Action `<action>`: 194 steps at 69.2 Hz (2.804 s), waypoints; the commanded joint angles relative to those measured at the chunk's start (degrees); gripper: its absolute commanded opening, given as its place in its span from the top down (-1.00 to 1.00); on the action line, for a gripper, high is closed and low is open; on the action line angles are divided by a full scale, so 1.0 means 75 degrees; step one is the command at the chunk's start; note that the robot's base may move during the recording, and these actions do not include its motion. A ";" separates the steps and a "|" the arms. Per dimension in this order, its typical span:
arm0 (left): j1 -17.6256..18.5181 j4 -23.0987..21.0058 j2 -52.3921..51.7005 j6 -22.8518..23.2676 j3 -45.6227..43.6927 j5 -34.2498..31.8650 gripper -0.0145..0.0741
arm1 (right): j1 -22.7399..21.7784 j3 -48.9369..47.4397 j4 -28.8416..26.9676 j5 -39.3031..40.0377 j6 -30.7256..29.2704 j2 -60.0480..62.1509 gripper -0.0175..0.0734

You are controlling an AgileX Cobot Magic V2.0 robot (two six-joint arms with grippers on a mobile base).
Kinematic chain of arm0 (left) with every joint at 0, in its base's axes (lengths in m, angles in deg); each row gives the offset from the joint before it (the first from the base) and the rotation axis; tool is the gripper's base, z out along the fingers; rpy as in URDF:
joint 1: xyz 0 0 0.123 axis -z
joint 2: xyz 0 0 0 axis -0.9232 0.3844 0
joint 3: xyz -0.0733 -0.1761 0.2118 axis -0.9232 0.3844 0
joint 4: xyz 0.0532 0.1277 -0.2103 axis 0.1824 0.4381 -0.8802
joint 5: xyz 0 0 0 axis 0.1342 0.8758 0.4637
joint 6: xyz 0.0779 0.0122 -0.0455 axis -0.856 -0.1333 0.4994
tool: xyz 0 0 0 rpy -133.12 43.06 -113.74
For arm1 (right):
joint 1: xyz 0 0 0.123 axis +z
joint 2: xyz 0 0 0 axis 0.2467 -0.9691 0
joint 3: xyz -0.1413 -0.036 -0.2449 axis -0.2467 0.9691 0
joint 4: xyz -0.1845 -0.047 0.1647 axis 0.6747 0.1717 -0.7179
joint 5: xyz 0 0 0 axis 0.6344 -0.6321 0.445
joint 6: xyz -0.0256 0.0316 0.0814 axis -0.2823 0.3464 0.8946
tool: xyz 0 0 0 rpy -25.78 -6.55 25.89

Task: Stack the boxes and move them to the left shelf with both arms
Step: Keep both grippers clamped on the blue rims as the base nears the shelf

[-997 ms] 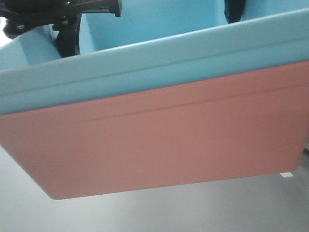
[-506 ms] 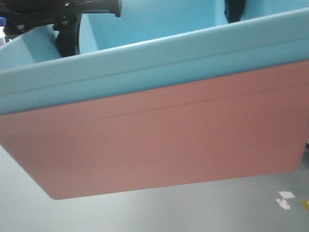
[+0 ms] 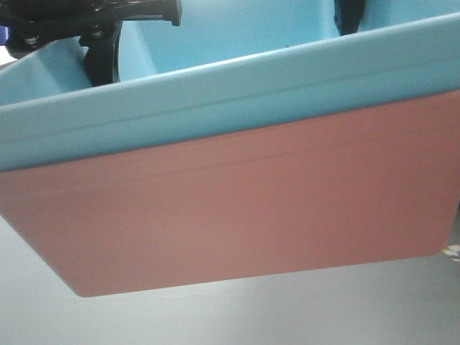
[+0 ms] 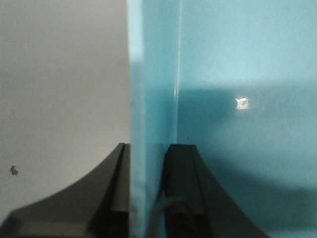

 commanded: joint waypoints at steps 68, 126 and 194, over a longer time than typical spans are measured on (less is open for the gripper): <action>0.0287 -0.0172 -0.0252 -0.0040 -0.0396 -0.1755 0.70 | 0.0233 -0.0335 -0.0342 0.0166 -0.0069 0.0277 0.50; 0.0287 -0.0172 -0.0252 -0.0040 -0.0396 -0.1755 0.70 | 0.0233 -0.0335 -0.0342 0.0151 -0.0069 0.0277 0.50; 0.0287 -0.0172 -0.0252 -0.0040 -0.0396 -0.1755 0.70 | 0.0233 -0.0335 -0.0342 0.0158 -0.0069 0.0277 0.50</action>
